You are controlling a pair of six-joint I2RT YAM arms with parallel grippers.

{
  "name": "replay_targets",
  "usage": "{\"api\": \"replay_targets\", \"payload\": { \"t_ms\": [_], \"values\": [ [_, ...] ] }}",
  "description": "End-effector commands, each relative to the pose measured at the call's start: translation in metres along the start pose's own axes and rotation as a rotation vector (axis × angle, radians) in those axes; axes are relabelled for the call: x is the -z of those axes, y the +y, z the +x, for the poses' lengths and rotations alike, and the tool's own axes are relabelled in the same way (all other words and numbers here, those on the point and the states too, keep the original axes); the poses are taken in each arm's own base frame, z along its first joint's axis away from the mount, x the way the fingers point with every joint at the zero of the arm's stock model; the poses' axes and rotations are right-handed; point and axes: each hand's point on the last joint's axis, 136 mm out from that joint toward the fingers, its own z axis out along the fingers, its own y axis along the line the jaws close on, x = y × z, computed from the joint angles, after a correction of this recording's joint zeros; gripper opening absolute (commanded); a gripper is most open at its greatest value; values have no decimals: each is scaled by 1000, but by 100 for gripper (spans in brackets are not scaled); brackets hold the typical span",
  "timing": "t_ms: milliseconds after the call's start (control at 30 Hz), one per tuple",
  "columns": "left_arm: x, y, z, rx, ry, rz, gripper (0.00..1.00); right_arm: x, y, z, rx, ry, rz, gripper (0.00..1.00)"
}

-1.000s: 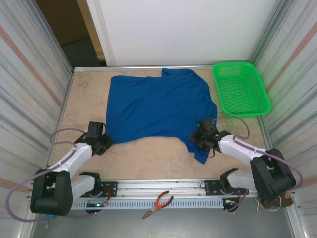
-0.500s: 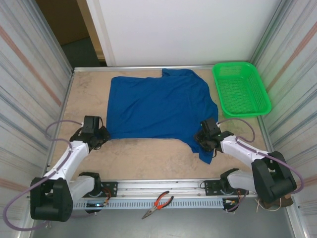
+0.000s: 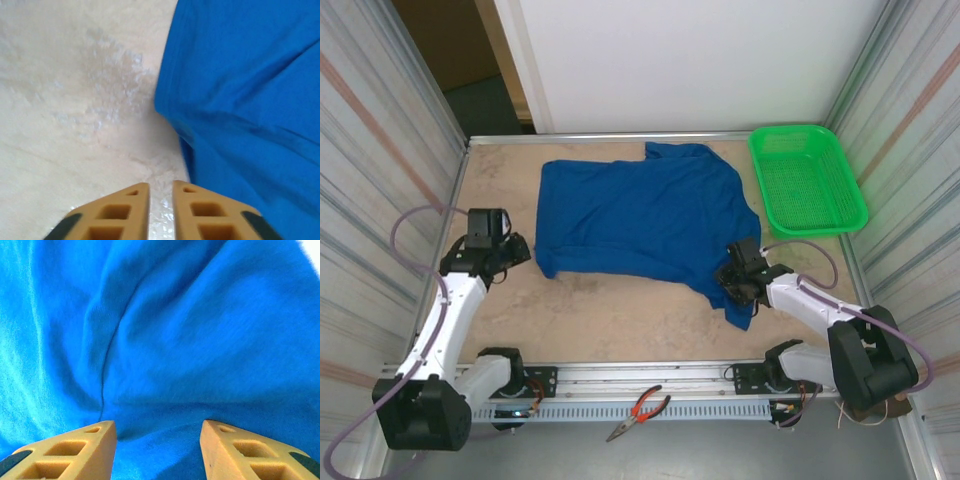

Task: Fold the inside-out t-shirt

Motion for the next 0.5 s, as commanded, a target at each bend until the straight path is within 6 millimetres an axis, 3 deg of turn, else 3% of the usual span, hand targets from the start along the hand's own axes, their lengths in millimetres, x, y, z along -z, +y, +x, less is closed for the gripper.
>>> {"api": "replay_targets", "payload": {
  "t_ms": [0,267,467],
  "values": [
    [2,2,12,6,40,11,32,-3,-49,7,-19,5,172,47],
    [-29,-18,79,359,188,186,38,2,-47,3,-22,-12,164,47],
    [-36,-24,115,414,206,143,40,5,-41,1,-12,-15,145,47]
  ]
}}
